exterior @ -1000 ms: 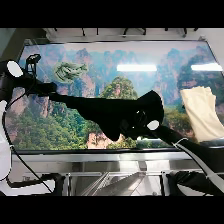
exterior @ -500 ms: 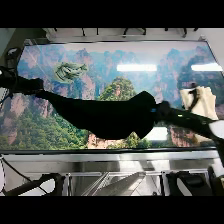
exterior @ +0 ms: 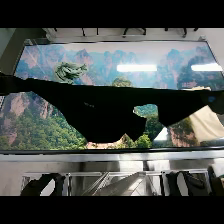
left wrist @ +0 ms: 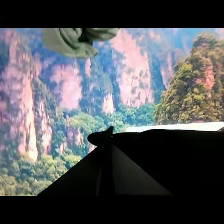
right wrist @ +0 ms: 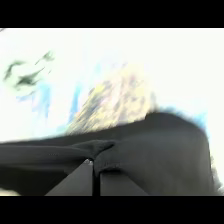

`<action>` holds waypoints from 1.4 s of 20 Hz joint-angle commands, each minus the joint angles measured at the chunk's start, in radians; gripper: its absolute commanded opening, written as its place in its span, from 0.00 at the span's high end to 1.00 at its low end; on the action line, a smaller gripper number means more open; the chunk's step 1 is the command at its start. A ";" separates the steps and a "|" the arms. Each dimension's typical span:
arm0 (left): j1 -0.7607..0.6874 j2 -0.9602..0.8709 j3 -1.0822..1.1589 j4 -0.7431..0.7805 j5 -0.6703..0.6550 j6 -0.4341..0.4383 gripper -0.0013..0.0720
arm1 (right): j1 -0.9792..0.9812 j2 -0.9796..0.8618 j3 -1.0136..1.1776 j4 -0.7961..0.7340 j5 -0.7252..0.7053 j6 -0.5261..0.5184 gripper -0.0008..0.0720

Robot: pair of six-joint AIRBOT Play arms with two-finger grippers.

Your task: Fold the shirts.

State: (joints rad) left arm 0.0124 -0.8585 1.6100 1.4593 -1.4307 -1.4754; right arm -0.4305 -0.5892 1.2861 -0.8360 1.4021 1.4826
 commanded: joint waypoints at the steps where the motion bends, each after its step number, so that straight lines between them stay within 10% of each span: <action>1: -0.171 0.111 0.176 0.156 -0.101 0.000 0.96 | -0.030 -0.050 0.261 -0.071 0.121 -0.024 0.95; 8: -0.518 -0.076 0.848 0.433 -0.426 -0.122 0.97 | -0.015 -0.098 0.640 -0.339 0.338 -0.009 0.95; 14: -0.450 -0.134 0.333 0.547 -0.277 -0.071 0.97 | -0.010 -0.195 0.527 -0.452 0.301 -0.004 0.95; 19: -0.103 -0.390 0.161 -0.027 -0.060 0.027 0.97 | -0.008 -0.330 0.114 -0.346 -0.003 0.032 0.95; 28: -0.139 -1.013 0.471 -0.088 0.069 0.133 0.97 | 0.167 -0.785 -0.072 -0.077 -0.598 -0.097 0.95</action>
State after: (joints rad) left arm -0.1108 -1.7390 2.0693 1.4181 -1.4296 -1.3838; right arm -0.3077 -1.2407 1.2388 -1.0660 1.0473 1.4166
